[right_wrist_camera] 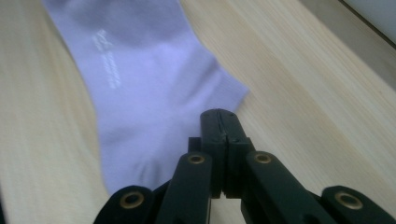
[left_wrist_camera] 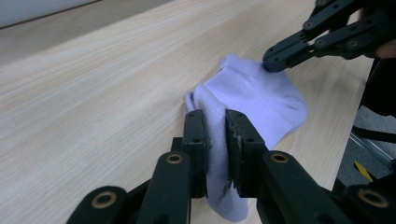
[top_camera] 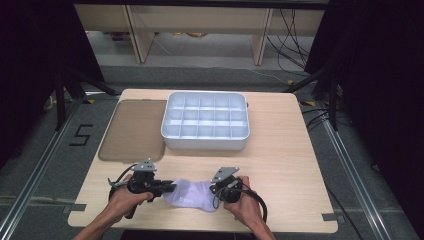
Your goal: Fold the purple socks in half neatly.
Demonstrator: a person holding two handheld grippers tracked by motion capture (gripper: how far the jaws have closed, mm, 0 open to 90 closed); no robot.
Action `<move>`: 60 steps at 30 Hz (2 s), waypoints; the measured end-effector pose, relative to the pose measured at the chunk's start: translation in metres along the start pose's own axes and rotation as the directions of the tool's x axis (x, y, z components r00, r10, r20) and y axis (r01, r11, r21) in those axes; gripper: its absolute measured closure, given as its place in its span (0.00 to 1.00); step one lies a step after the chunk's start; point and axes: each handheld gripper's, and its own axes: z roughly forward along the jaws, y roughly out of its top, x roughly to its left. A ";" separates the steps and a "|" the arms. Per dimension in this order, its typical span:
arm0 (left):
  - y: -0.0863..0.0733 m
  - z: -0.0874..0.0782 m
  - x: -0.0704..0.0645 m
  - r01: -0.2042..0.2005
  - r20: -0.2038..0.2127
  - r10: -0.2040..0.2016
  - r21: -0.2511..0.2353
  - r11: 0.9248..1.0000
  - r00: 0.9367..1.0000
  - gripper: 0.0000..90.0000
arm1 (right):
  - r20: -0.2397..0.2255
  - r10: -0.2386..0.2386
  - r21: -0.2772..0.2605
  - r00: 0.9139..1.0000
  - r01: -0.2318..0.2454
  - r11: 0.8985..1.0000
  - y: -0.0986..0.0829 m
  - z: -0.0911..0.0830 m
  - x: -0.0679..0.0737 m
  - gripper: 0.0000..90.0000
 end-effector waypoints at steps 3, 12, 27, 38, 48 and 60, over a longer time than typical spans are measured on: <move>0.006 0.003 -0.005 0.000 0.014 0.000 -0.020 1.000 1.000 0.87 | -0.008 0.005 0.023 1.000 -0.005 1.000 -0.001 0.002 -0.006 1.00; 0.018 0.025 -0.024 -0.027 0.032 0.028 -0.017 0.999 0.999 0.88 | -0.014 0.009 0.009 1.000 -0.009 1.000 -0.002 0.004 -0.007 1.00; 0.032 0.056 -0.037 -0.027 0.065 0.027 -0.003 1.000 0.998 0.89 | -0.040 0.064 -0.014 0.997 -0.065 0.998 -0.005 0.004 -0.009 1.00; 0.030 0.074 -0.040 -0.030 0.080 0.028 0.028 0.999 0.996 0.87 | -0.033 0.119 -0.048 0.992 -0.120 0.992 -0.010 -0.021 -0.017 1.00; 0.034 0.082 -0.050 -0.040 0.102 0.037 0.029 0.999 0.994 0.72 | -0.049 0.090 -0.007 0.995 -0.091 0.996 -0.020 -0.018 -0.016 1.00; 0.014 0.023 -0.022 -0.052 0.029 0.053 -0.040 0.998 0.998 0.79 | -0.039 0.096 -0.095 0.995 -0.100 0.990 -0.011 -0.034 -0.009 1.00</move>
